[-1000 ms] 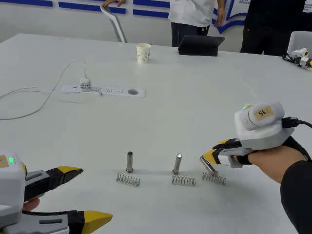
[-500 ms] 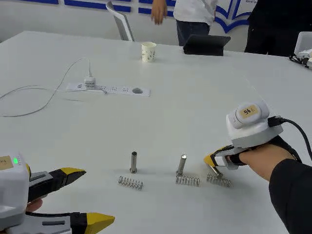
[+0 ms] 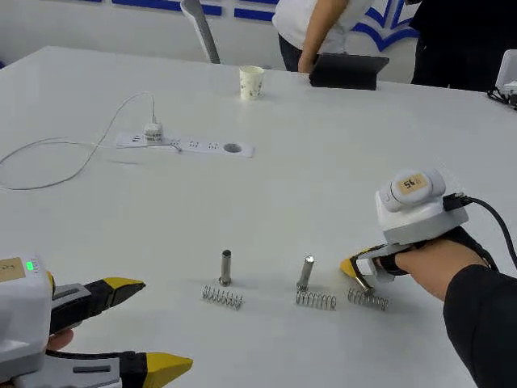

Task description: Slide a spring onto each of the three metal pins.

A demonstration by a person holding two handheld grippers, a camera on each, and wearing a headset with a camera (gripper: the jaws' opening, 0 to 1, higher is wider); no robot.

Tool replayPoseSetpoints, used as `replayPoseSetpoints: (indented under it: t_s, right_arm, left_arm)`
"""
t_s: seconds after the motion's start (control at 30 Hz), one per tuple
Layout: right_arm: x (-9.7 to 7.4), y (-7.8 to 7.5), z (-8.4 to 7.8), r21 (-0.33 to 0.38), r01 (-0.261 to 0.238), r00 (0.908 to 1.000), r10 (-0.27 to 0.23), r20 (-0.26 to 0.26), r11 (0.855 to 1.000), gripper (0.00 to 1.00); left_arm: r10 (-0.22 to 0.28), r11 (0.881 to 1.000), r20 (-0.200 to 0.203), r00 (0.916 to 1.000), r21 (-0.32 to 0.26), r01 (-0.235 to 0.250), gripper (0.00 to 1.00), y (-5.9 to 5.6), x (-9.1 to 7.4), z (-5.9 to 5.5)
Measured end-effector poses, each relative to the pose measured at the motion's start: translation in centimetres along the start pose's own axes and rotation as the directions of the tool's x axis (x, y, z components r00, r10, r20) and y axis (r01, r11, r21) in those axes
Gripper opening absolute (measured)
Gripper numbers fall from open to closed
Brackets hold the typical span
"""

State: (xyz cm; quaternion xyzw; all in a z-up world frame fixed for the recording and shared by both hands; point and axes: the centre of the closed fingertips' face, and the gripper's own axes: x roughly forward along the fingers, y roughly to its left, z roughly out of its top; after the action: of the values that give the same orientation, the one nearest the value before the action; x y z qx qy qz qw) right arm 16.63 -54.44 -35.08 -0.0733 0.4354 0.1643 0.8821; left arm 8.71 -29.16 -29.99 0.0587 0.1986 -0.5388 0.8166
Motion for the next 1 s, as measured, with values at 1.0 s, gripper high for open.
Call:
replayPoseSetpoints:
  t_s: [1.0]
  right_arm:
    - [-4.5, 0.7, 0.8, 0.011, 0.027, 0.9920, -0.028, 0.123, 1.000, 0.09]
  left_arm:
    - [-0.012, 0.999, 0.020, 0.9997, 0.048, 0.011, 0.74, -0.7, 0.0, 1.9]
